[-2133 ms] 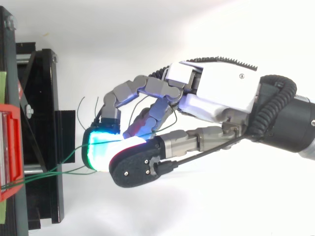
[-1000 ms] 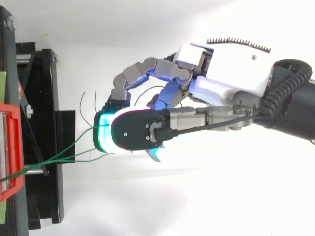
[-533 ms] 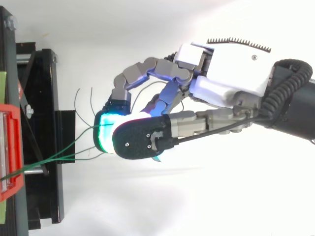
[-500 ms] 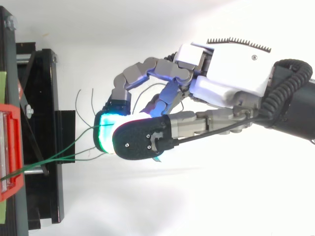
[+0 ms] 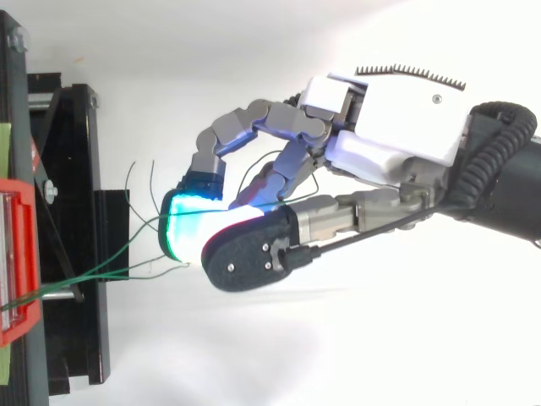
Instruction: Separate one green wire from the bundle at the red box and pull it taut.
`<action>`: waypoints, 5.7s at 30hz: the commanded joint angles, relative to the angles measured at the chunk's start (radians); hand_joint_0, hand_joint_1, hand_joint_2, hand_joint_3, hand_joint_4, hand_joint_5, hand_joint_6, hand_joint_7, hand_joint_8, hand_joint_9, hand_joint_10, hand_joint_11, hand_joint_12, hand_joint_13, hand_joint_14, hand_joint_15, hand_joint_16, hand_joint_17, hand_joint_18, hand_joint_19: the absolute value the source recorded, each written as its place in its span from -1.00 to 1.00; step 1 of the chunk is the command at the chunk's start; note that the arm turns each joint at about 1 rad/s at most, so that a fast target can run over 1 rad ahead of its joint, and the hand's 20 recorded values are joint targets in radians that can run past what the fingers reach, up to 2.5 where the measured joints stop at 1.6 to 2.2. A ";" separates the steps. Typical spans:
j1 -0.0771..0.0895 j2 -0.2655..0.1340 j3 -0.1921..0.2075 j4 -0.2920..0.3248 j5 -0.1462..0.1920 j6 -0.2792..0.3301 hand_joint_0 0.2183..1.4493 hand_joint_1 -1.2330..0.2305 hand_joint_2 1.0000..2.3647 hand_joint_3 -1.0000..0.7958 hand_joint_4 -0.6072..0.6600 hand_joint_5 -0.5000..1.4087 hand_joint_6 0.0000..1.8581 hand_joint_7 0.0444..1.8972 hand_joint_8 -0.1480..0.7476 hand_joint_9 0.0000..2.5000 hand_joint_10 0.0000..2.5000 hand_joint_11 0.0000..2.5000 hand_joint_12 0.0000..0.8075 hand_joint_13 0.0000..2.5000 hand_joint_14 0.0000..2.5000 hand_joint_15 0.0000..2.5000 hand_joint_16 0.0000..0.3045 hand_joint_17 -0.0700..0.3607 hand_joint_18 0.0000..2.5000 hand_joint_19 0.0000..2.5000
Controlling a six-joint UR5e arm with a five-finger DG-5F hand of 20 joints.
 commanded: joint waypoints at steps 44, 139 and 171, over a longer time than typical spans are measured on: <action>-0.026 0.000 0.000 -0.023 0.000 -0.020 -0.42 -0.13 -0.98 -0.12 0.13 -0.62 -0.03 -0.03 -0.02 0.02 -0.98 -0.05 -0.06 -0.23 -0.98 -0.39 -0.62 -0.07 -0.44 -0.45; -0.023 0.000 -0.106 0.123 0.000 -0.020 -0.33 -0.37 -0.97 0.06 -0.07 -0.59 -0.02 -0.03 0.01 0.26 -0.81 0.31 -0.25 0.04 0.84 -0.24 -0.70 -0.20 0.14 0.52; -0.023 0.000 -0.106 0.121 0.001 -0.020 -0.37 -0.34 -0.97 -0.04 0.04 -0.60 -0.04 -0.02 -0.07 0.26 -0.92 0.37 -0.28 0.07 0.60 -0.13 -0.70 -0.20 0.08 0.45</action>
